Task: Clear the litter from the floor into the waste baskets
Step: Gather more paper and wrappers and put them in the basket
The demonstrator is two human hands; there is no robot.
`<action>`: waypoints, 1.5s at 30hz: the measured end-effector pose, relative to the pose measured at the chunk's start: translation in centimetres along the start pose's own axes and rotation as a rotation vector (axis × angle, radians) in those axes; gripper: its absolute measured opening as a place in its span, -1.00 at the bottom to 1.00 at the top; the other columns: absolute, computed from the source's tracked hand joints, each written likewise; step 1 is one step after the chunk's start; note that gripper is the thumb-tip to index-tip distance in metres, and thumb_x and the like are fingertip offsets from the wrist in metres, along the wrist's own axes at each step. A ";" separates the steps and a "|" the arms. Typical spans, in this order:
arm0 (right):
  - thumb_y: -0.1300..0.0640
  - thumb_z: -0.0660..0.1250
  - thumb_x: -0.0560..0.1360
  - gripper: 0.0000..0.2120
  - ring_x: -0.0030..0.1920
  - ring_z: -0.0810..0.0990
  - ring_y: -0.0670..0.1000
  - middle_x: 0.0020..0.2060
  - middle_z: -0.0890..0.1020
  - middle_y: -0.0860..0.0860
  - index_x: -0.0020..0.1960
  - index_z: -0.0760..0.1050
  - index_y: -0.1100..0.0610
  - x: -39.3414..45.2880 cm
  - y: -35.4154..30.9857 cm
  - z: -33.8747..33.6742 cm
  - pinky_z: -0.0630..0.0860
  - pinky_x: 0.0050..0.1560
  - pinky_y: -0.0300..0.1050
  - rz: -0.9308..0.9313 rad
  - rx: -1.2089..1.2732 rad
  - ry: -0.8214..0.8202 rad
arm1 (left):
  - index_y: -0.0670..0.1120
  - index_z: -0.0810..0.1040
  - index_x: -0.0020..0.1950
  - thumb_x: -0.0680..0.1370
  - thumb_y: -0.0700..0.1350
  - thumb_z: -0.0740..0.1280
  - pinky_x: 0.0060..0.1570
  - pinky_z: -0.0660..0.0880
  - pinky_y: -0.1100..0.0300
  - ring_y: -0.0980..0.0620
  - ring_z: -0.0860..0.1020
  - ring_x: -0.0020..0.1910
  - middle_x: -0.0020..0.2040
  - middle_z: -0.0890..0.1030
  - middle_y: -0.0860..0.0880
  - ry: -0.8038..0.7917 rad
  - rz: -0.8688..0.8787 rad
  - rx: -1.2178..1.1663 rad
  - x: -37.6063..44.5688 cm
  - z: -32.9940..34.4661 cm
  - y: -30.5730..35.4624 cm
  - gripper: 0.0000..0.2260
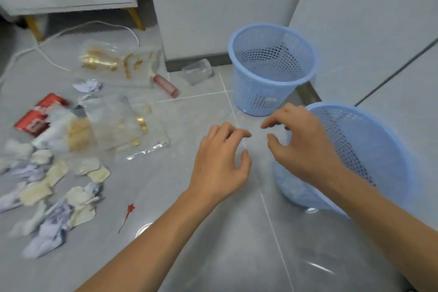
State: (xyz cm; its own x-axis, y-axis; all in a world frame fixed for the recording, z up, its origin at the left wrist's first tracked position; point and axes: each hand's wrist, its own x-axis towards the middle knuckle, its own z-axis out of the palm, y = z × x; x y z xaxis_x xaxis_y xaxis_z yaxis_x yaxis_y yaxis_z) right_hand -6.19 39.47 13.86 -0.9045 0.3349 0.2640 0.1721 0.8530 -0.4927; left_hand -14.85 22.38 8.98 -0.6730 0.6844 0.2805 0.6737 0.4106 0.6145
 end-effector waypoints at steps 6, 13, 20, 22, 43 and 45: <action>0.16 0.38 0.42 -0.80 -0.03 0.50 -0.05 -0.10 0.54 -0.14 0.01 0.58 -0.05 5.0 -9.1 12.6 0.52 -0.01 -0.02 -0.201 0.140 -0.274 | 0.02 0.57 0.18 0.52 -0.08 0.32 0.00 0.48 0.02 -0.01 0.47 0.08 0.06 0.51 0.09 0.067 -0.271 0.145 -7.0 -6.5 -11.8 -0.76; 0.09 0.37 0.50 -0.64 0.22 0.47 0.00 0.14 0.47 -0.14 0.29 0.49 -0.10 4.2 -18.3 26.8 0.51 0.18 -0.01 -0.416 0.120 -0.739 | 0.02 0.53 0.21 0.49 -0.09 0.32 0.00 0.50 -0.02 -0.04 0.46 0.09 0.09 0.49 0.06 0.171 -0.659 0.285 -19.1 -11.5 -21.5 -0.71; -0.02 0.39 0.53 -0.43 0.38 0.32 0.10 0.42 0.36 -0.04 0.51 0.33 -0.12 2.5 -22.3 34.7 0.52 0.22 0.05 -0.657 0.042 -0.817 | 0.05 0.46 0.35 0.53 0.05 0.36 -0.04 0.53 -0.07 -0.13 0.45 0.14 0.20 0.44 -0.02 0.239 -1.015 0.410 -26.4 -13.2 -25.1 -0.61; -0.04 0.35 0.56 -0.49 0.41 0.29 0.14 0.45 0.35 0.00 0.49 0.39 -0.14 2.4 -22.4 36.0 0.50 0.23 0.08 -0.693 -0.025 -0.832 | 0.11 0.42 0.43 0.54 0.14 0.35 0.05 0.53 -0.06 -0.13 0.42 0.24 0.29 0.41 -0.03 0.137 -1.047 0.395 -27.3 -12.7 -25.5 -0.54; 0.23 0.44 0.45 -0.84 -0.17 0.48 -0.02 -0.08 0.49 -0.05 -0.02 0.63 0.02 6.4 -16.7 26.1 0.32 -0.21 -0.30 -0.424 0.120 -0.584 | 0.05 0.51 -0.08 0.49 -0.12 0.42 -0.40 0.41 0.12 0.06 0.45 -0.13 -0.12 0.43 0.12 0.253 -0.664 0.326 -17.3 -13.7 -21.6 -0.88; 0.20 0.46 0.46 -0.84 -0.19 0.44 -0.08 -0.08 0.48 -0.08 -0.01 0.64 0.00 7.0 -15.3 23.0 0.27 -0.21 -0.42 -0.342 0.124 -0.540 | 0.04 0.54 -0.06 0.50 -0.13 0.42 -0.40 0.43 0.11 0.07 0.45 -0.12 -0.13 0.43 0.13 0.230 -0.556 0.287 -13.8 -12.6 -20.4 -0.90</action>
State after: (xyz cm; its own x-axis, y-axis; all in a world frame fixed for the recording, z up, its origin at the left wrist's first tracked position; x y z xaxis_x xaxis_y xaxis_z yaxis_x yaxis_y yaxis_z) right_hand -24.09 19.58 4.14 -0.9747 -0.2231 -0.0151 -0.1775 0.8127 -0.5550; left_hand -23.14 -3.02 1.92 -0.9704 0.1909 0.1482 0.2401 0.8312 0.5015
